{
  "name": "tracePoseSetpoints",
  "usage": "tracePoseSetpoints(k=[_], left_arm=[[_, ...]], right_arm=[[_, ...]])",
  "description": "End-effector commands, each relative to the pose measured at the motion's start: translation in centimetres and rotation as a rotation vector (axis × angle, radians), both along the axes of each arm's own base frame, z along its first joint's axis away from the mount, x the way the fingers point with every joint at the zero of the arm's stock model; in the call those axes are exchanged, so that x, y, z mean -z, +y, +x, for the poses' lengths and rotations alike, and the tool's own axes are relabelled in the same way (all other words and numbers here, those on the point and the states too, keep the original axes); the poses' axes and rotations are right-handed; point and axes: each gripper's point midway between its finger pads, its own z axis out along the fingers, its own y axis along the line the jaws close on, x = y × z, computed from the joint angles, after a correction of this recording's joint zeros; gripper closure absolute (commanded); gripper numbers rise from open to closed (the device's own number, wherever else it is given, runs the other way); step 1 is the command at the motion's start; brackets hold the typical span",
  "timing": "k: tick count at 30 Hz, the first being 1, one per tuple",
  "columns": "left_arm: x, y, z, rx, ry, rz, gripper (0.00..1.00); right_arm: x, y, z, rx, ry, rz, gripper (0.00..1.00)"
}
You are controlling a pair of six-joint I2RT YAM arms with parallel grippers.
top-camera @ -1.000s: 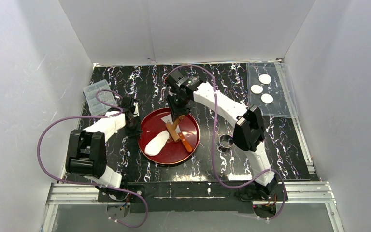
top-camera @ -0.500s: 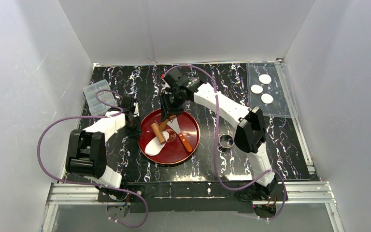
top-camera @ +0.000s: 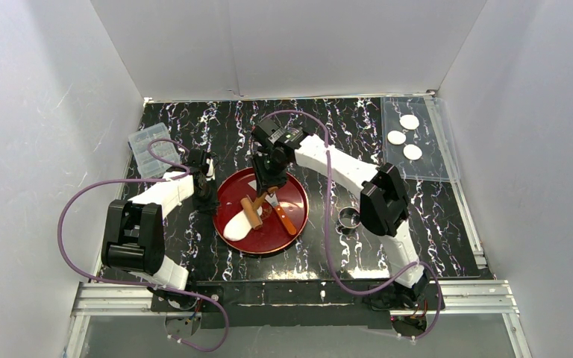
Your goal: Roll out the dumpling wrappers from the dough
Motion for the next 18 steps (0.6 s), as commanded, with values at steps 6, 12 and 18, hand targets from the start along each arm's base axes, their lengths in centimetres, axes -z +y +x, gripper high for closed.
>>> tracePoseSetpoints(k=[6,12,18], left_arm=[[-0.6,0.7,0.5,-0.006,-0.023,0.036,1.00],[-0.6,0.7,0.5,-0.005,-0.021,0.039,1.00],[-1.0,0.8,0.5,-0.006,-0.042,0.038,1.00]], right_arm=[[6.5,-11.1,0.7,-0.001,-0.058,-0.488,0.99],[5.0,-5.1,0.3,-0.051,-0.040,-0.347,0.99],[4.4,-4.2,0.7,-0.028,-0.011,-0.265,0.99]])
